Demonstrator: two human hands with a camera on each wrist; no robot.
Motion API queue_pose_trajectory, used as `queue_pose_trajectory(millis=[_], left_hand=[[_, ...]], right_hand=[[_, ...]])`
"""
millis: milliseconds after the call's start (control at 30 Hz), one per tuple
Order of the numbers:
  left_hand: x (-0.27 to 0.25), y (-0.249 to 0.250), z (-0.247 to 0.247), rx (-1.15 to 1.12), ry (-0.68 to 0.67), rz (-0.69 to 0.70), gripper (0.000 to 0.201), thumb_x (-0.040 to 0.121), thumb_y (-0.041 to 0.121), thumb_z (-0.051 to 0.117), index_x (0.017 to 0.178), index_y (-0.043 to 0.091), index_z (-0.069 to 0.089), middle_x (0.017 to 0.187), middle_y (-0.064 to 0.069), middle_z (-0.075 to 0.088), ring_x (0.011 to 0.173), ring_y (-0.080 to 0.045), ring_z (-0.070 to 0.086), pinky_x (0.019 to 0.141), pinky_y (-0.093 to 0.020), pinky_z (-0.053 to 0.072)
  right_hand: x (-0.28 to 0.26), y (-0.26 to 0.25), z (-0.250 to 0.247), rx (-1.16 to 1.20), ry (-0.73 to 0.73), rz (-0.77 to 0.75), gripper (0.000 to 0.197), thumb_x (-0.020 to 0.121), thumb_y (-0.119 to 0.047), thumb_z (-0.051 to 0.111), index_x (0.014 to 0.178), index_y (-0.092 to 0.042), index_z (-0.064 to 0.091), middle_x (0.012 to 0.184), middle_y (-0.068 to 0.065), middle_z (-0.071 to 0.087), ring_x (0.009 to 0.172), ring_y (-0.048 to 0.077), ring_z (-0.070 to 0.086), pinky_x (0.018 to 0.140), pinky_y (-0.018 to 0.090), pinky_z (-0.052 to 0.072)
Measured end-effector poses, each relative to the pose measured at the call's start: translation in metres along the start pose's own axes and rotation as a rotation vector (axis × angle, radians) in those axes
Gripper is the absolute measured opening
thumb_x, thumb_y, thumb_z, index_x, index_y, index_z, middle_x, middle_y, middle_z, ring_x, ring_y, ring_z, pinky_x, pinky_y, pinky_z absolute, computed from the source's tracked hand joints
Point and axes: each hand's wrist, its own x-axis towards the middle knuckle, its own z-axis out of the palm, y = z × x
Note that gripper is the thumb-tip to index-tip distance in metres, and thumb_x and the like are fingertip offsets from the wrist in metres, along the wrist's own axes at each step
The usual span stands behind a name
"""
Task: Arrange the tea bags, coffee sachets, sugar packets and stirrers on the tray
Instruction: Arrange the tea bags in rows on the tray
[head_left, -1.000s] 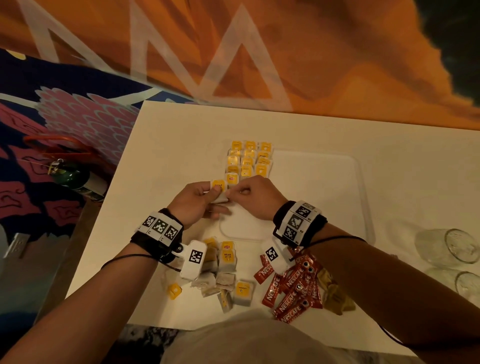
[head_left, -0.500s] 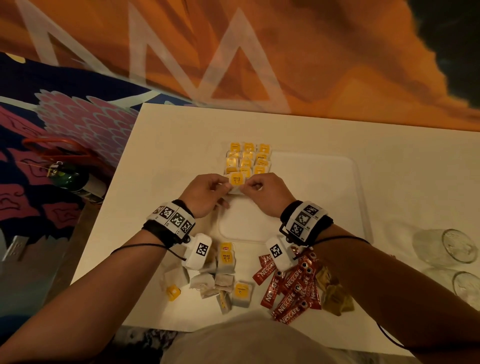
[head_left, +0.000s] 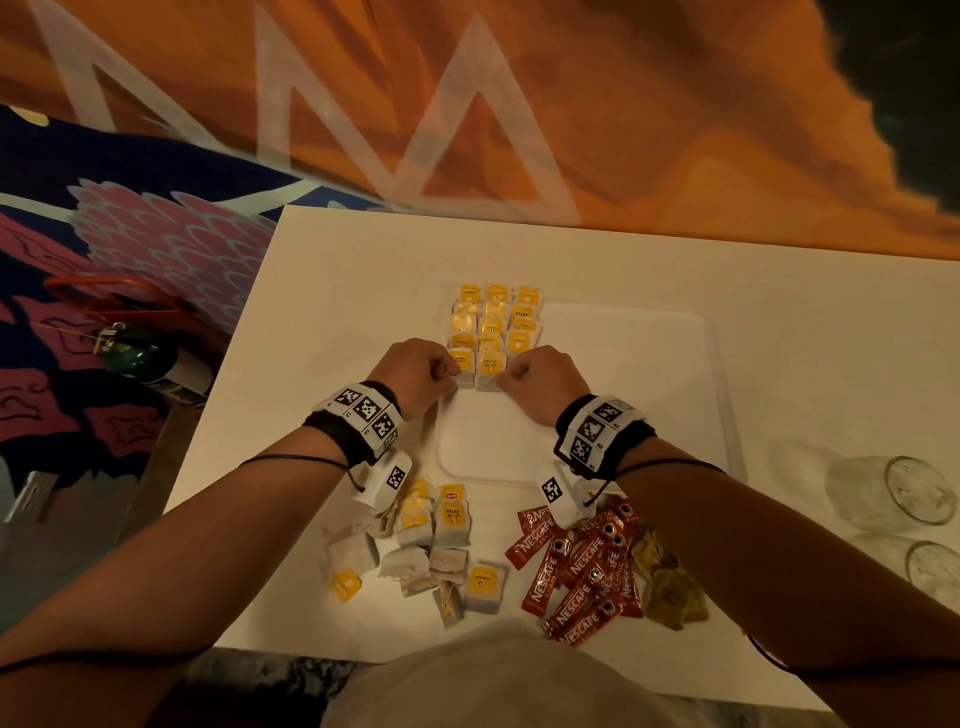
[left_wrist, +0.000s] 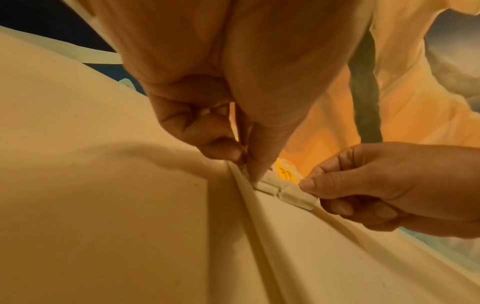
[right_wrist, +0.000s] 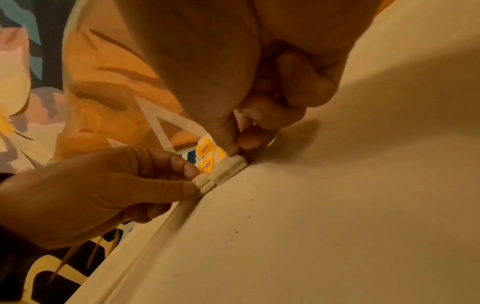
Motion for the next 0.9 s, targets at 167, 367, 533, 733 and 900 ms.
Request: queue_pose_trajectory(millis=[167,367,533,733,900], left_hand=[[0.006,-0.001,-0.001,-0.019,-0.005,-0.030,0.008,0.084,0.018,0.074,0.082,0.025,0.069,0.078,0.006,0.065,0.069,-0.008,0.057,0.061,-0.014,0.039],[0.002,-0.001,-0.006,-0.033,-0.030,-0.026,0.005,0.084,0.022,0.075,0.083,0.022,0.070,0.080,0.005,0.068,0.070,-0.008,0.058,0.063,-0.018,0.041],[-0.013,-0.004,-0.015,-0.020,-0.102,-0.003,0.011,0.084,0.030,0.076,0.082,0.021,0.071,0.078,0.011,0.067,0.071,-0.006,0.060,0.065,-0.018,0.042],[-0.051,0.002,-0.021,0.073,-0.345,0.055,0.022,0.081,0.045,0.074,0.080,0.023,0.074,0.079,0.008,0.072,0.077,-0.010,0.066,0.073,-0.025,0.052],[-0.076,0.000,-0.013,0.211,-0.453,0.089,0.038,0.077,0.061,0.073,0.085,0.024,0.073,0.079,0.011,0.071,0.073,-0.005,0.065,0.074,-0.028,0.055]], right_hand=[[0.002,-0.005,0.003,-0.014,0.021,0.031,0.031,0.090,-0.039,0.069,0.063,-0.025,0.062,0.076,-0.003,0.069,0.076,0.020,0.066,0.065,0.027,0.045],[-0.002,-0.011,-0.005,-0.061,-0.006,0.032,0.026,0.089,-0.042,0.067,0.071,-0.023,0.065,0.083,-0.001,0.071,0.081,0.022,0.067,0.069,0.031,0.052],[-0.024,-0.018,-0.014,-0.137,-0.009,-0.036,0.021,0.091,-0.049,0.063,0.091,-0.028,0.066,0.094,-0.009,0.066,0.086,0.015,0.062,0.076,0.032,0.051],[-0.064,-0.022,-0.017,-0.093,-0.289,-0.274,0.024,0.089,-0.050,0.066,0.096,-0.028,0.072,0.084,-0.011,0.068,0.080,0.007,0.064,0.076,0.030,0.052],[-0.096,-0.014,-0.002,-0.294,-0.506,-0.425,0.033,0.089,-0.059,0.061,0.101,-0.030,0.074,0.088,-0.016,0.066,0.082,0.005,0.061,0.075,0.031,0.051]])
